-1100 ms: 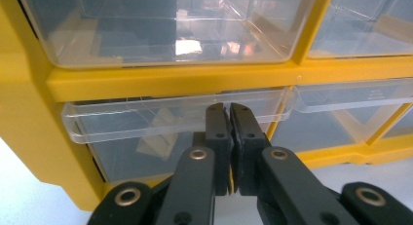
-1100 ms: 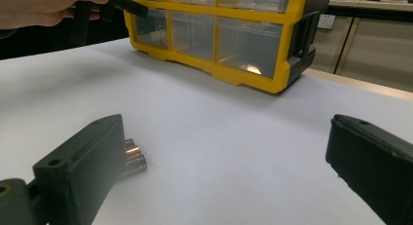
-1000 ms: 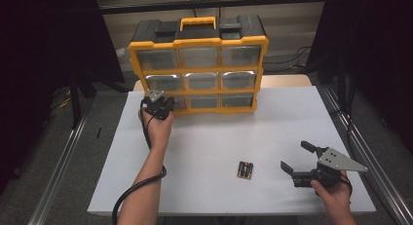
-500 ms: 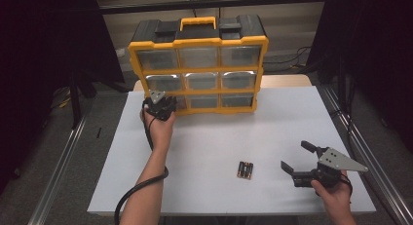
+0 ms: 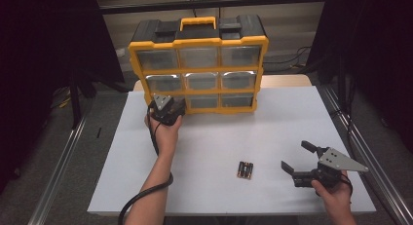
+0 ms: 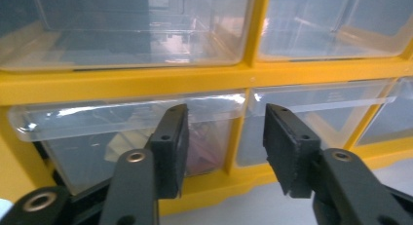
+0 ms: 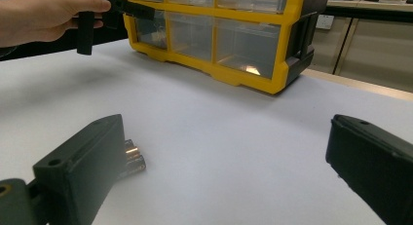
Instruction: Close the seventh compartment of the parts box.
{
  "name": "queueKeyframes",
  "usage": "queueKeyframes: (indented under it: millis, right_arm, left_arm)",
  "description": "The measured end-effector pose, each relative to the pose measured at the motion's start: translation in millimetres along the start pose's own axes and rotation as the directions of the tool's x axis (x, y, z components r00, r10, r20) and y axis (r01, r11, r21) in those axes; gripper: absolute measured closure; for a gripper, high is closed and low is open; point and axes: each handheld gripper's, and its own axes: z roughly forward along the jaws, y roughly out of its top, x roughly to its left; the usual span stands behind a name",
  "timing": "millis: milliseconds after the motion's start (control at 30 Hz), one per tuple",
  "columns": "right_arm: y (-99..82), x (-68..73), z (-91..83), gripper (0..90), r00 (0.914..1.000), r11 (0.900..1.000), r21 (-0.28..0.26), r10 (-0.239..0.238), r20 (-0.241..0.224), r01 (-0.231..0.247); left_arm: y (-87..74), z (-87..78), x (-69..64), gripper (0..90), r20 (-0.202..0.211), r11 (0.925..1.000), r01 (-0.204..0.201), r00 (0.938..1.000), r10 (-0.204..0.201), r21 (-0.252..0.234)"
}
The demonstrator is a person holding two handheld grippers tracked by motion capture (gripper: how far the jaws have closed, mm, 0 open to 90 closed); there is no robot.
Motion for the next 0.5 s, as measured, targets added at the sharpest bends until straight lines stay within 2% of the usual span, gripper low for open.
queueKeyframes:
  millis: [67,133,267,367,500]
  right_arm:
    - [0.1,0.2,0.1,0.7,1.0000,1.0000,0.000,0.000,0.000,0.000]
    - [0.1,0.1,0.1,0.7,1.0000,1.0000,0.000,0.000,0.000,0.000]
    - [0.3,0.1,0.0,0.7,1.0000,1.0000,-0.002,-0.002,-0.002,0.002]
    - [0.2,0.0,-0.1,0.6,1.0000,1.0000,-0.002,0.000,-0.001,0.000]
    - [0.4,0.2,0.0,0.7,1.0000,1.0000,-0.002,-0.001,-0.003,0.001]
  left_arm:
    - [-2.1,-0.1,-2.3,47.0,-0.010,1.0000,0.001,0.9999,-0.001,0.000]
    - [-5.2,0.7,-3.8,43.4,0.002,0.9999,0.003,1.0000,-0.003,-0.011]
    - [-9.1,1.6,-7.1,36.6,-0.001,0.9997,0.008,1.0000,-0.008,-0.025]
    - [-10.9,2.6,-11.1,31.6,-0.011,0.9993,-0.003,0.9999,0.003,-0.038]
    - [-12.8,3.6,-13.2,24.7,0.002,0.9985,-0.028,0.9996,0.028,-0.047]
